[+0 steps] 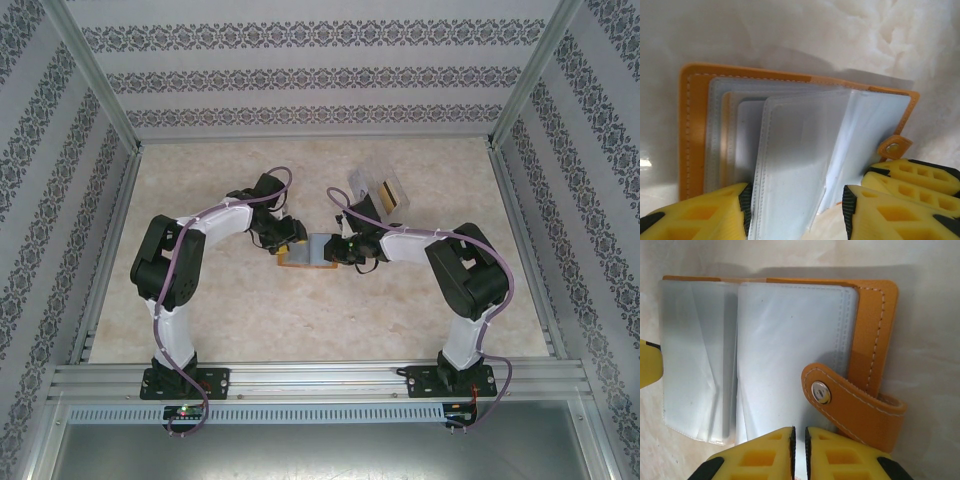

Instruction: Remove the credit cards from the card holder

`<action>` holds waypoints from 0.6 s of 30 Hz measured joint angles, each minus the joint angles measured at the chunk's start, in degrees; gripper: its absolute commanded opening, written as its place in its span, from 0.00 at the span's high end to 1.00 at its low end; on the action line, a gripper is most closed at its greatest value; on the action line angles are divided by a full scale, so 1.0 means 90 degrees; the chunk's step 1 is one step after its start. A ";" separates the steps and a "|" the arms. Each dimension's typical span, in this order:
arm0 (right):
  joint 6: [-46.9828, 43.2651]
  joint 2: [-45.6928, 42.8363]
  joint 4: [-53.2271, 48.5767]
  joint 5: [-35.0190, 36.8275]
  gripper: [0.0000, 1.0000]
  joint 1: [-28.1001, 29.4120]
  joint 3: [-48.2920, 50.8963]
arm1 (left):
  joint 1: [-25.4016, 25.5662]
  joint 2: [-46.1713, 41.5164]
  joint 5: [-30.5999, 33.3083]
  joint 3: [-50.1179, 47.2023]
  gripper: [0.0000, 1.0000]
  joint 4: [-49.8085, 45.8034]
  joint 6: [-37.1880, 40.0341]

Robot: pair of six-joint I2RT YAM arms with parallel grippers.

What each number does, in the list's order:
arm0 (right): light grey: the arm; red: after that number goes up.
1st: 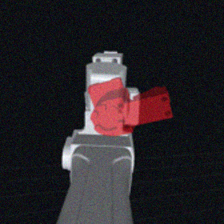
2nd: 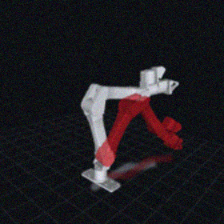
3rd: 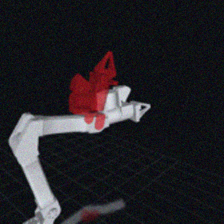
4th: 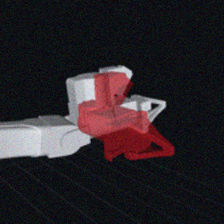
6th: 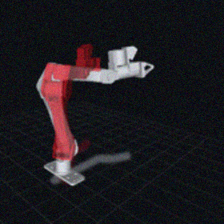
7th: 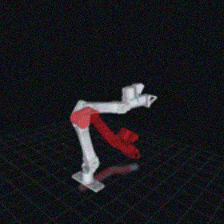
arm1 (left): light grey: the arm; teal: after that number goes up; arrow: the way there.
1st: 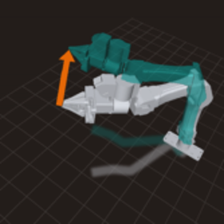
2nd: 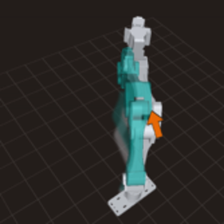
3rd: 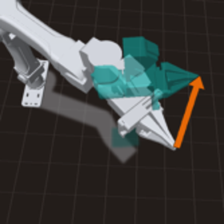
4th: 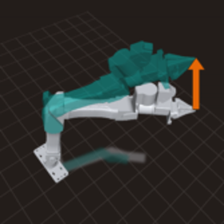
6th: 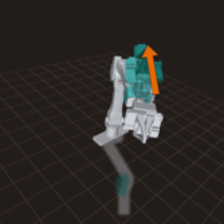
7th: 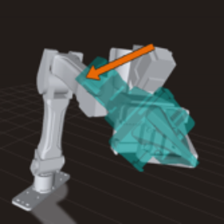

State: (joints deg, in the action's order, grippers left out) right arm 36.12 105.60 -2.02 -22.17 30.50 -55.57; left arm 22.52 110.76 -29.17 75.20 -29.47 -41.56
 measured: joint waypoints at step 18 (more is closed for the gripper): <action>0.0022 -0.0359 0.0408 0.0041 0.82 -0.0019 0.0466 | 0.0282 -0.0002 -0.1190 0.0000 0.46 0.1008 -0.0129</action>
State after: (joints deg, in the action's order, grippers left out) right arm 36.32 102.37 1.65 -21.80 30.33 -51.37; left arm 25.06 110.74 -39.88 75.20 -20.40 -42.72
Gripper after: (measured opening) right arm 0.176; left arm 0.522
